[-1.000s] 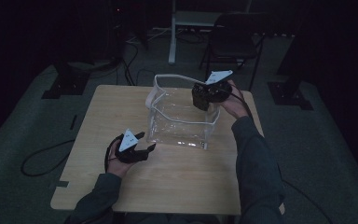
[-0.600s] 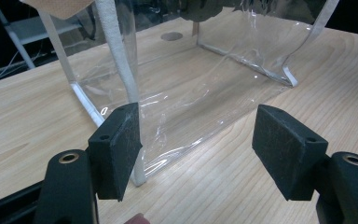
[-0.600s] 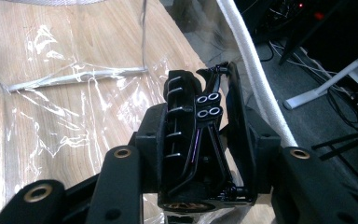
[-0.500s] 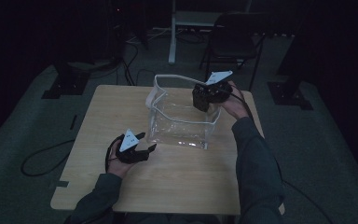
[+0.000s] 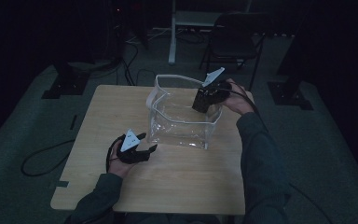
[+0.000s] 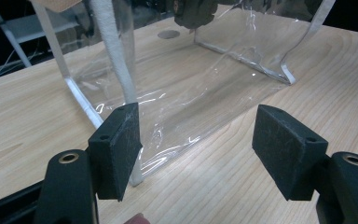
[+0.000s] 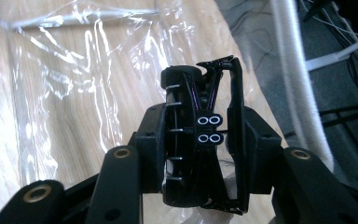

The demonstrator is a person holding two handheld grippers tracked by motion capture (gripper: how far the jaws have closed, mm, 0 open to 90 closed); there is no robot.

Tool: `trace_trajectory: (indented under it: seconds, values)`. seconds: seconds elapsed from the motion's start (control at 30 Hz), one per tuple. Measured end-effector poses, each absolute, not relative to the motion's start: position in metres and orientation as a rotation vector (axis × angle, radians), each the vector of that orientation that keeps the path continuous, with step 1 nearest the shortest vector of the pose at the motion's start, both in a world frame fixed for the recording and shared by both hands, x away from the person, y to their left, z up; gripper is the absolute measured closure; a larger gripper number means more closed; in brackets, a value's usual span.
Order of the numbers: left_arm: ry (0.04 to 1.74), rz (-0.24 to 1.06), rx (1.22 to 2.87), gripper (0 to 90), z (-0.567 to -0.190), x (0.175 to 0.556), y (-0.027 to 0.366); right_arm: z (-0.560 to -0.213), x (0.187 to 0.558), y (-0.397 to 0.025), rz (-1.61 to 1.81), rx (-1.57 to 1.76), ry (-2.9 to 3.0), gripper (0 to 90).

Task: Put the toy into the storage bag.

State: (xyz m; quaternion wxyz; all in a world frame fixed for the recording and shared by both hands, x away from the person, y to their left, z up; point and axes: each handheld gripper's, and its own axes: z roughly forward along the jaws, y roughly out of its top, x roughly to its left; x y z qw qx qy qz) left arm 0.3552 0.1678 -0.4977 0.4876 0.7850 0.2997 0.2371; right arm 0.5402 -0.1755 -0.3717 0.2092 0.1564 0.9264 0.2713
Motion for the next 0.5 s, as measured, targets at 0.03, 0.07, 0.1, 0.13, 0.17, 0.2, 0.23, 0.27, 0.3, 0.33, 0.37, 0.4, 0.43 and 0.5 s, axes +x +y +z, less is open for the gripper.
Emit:
trace_trajectory:
  seconds: [0.03, 0.07, 0.1, 0.13, 0.17, 0.2, 0.23, 0.27, 0.3, 0.33, 0.37, 0.4, 0.43, 0.5]
  values:
    - [0.729, 0.577, 1.91, 32.6, -0.498, 0.355, 0.167, -0.371, 0.54, -0.172, 0.732, 0.408, 2.583, 58.1]
    - [0.729, 0.577, 1.91, 32.6, -0.498, 0.355, 0.167, -0.372, 0.54, -0.168, 0.705, 0.381, 2.587, 58.1]
    - [0.731, 0.574, 1.911, 32.5, -0.499, 0.355, 0.168, -0.372, 0.539, -0.163, 0.674, 0.353, 2.592, 58.1]
    - [0.731, 0.574, 1.911, 32.5, -0.499, 0.355, 0.168, -0.373, 0.539, -0.158, 0.641, 0.325, 2.597, 58.1]
    - [0.732, 0.573, 1.91, 32.5, -0.499, 0.355, 0.168, -0.373, 0.539, -0.158, 0.641, 0.325, 2.597, 58.1]
    - [0.728, 0.576, 1.911, 32.5, -0.498, 0.355, 0.168, -0.376, 0.54, -0.148, 0.55, 0.273, 2.611, 58.1]
    - [0.728, 0.576, 1.911, 32.5, -0.498, 0.355, 0.168, -0.376, 0.54, -0.148, 0.55, 0.273, 2.611, 58.1]
    - [0.728, 0.576, 1.906, 32.5, -0.498, 0.355, 0.168, -0.375, 0.541, -0.143, 0.496, 0.247, 2.614, 58.1]
    - [0.728, 0.576, 1.906, 32.4, -0.498, 0.355, 0.168, -0.375, 0.541, -0.143, 0.496, 0.247, 2.614, 58.1]
    - [0.729, 0.575, 1.904, 32.4, -0.497, 0.355, 0.169, -0.374, 0.543, -0.141, 0.466, 0.238, 2.619, 58.1]
    - [0.732, 0.576, 1.902, 32.5, -0.497, 0.355, 0.169, -0.374, 0.543, -0.14, 0.448, 0.24, 2.618, 58.1]
    - [0.732, 0.576, 1.902, 32.4, -0.497, 0.355, 0.169, -0.374, 0.543, -0.14, 0.448, 0.24, 2.618, 58.1]
    - [0.731, 0.577, 1.902, 32.4, -0.497, 0.355, 0.17, -0.374, 0.544, -0.139, 0.444, 0.24, 2.619, 58.1]
    - [0.73, 0.576, 1.902, 32.5, -0.497, 0.355, 0.169, -0.374, 0.545, -0.138, 0.445, 0.259, 2.618, 58.1]
